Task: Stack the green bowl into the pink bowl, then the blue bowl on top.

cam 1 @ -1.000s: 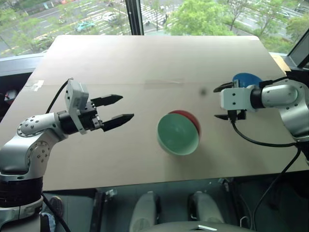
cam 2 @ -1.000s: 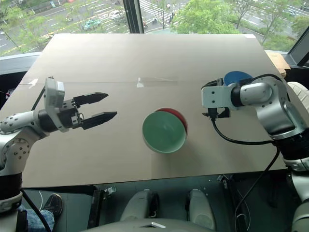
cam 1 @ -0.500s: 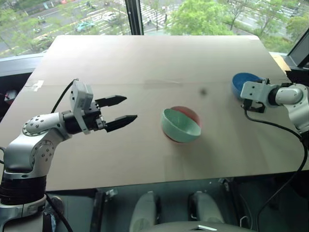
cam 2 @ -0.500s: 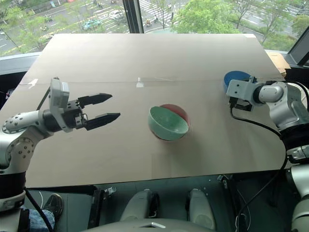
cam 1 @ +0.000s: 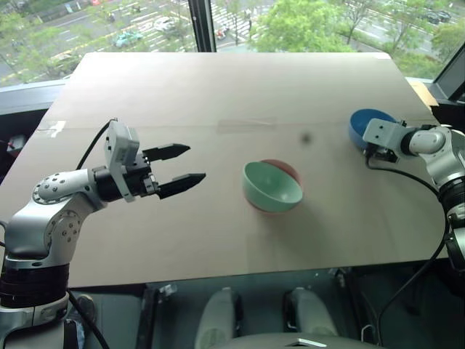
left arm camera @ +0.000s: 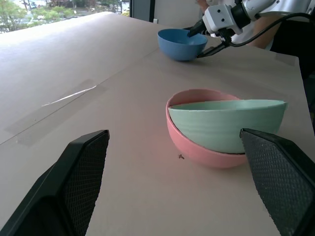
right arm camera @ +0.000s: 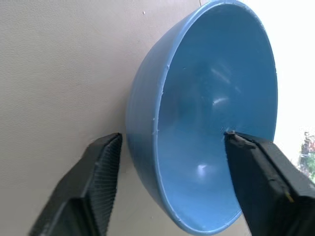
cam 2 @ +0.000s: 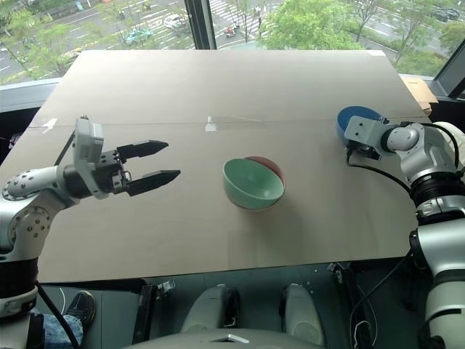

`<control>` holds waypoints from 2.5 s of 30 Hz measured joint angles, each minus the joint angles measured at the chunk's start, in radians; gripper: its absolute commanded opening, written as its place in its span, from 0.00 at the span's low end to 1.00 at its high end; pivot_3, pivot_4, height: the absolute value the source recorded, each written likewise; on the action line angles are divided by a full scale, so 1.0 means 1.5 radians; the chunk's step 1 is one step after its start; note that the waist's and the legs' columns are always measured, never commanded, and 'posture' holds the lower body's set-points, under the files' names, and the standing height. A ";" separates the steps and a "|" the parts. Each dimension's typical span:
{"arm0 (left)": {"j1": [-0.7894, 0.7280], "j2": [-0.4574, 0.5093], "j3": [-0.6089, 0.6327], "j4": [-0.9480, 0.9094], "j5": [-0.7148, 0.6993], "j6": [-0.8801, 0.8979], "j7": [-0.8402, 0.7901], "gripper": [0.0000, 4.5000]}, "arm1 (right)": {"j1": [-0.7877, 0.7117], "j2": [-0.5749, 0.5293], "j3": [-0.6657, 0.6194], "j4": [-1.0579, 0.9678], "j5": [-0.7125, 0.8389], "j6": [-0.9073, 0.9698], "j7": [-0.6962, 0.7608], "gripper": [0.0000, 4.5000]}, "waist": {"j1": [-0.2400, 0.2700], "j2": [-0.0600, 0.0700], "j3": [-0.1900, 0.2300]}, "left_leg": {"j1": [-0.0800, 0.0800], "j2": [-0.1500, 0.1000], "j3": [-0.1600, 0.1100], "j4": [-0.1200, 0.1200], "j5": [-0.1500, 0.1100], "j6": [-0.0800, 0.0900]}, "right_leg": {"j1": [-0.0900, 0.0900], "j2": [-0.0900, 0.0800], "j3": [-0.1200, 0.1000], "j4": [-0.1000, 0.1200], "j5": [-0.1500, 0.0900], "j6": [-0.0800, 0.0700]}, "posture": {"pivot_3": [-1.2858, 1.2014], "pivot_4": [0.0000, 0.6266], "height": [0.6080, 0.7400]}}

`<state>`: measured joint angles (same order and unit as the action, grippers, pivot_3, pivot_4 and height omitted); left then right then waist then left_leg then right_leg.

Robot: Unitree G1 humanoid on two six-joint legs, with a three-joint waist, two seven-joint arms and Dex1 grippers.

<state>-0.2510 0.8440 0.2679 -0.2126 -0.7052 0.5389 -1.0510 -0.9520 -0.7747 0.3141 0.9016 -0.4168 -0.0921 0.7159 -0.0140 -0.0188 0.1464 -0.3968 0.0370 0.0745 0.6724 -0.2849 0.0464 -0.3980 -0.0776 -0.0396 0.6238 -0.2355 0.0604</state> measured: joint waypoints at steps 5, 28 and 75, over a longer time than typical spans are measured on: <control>0.000 0.000 0.000 0.000 0.000 0.000 0.000 1.00 | -0.001 0.007 0.000 0.019 -0.003 -0.016 -0.001 0.01 | -0.001 0.001 0.000 | 0.000 0.000 0.000 0.000 0.000 0.000 | 0.000 0.000 0.000 0.000 0.000 0.000 | 0.52 0.24 0.99; -0.008 0.000 -0.001 0.004 0.005 -0.003 -0.011 1.00 | 0.131 0.005 -0.036 -0.460 0.117 0.140 0.181 0.01 | 0.002 0.001 0.001 | -0.001 0.000 -0.001 0.000 0.000 0.000 | 0.000 0.000 -0.001 0.001 0.000 0.000 | 0.52 0.24 0.99; 0.102 -0.016 0.045 0.003 0.037 -0.034 0.052 1.00 | 0.492 0.044 -0.350 -0.876 0.458 0.460 0.138 0.55 | 0.019 -0.003 -0.002 | 0.000 0.000 -0.002 0.001 -0.001 0.001 | 0.001 0.000 0.000 0.001 0.000 0.000 | 0.52 0.24 0.99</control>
<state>-0.0980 0.8201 0.3353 -0.2084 -0.6497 0.4882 -0.9736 -0.2142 -0.7092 -0.2102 -0.4118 0.2708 0.5973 0.9224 0.0152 -0.0238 0.1438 -0.3973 0.0370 0.0721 0.6745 -0.2859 0.0481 -0.3966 -0.0781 -0.0402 0.6250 -0.2354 0.0605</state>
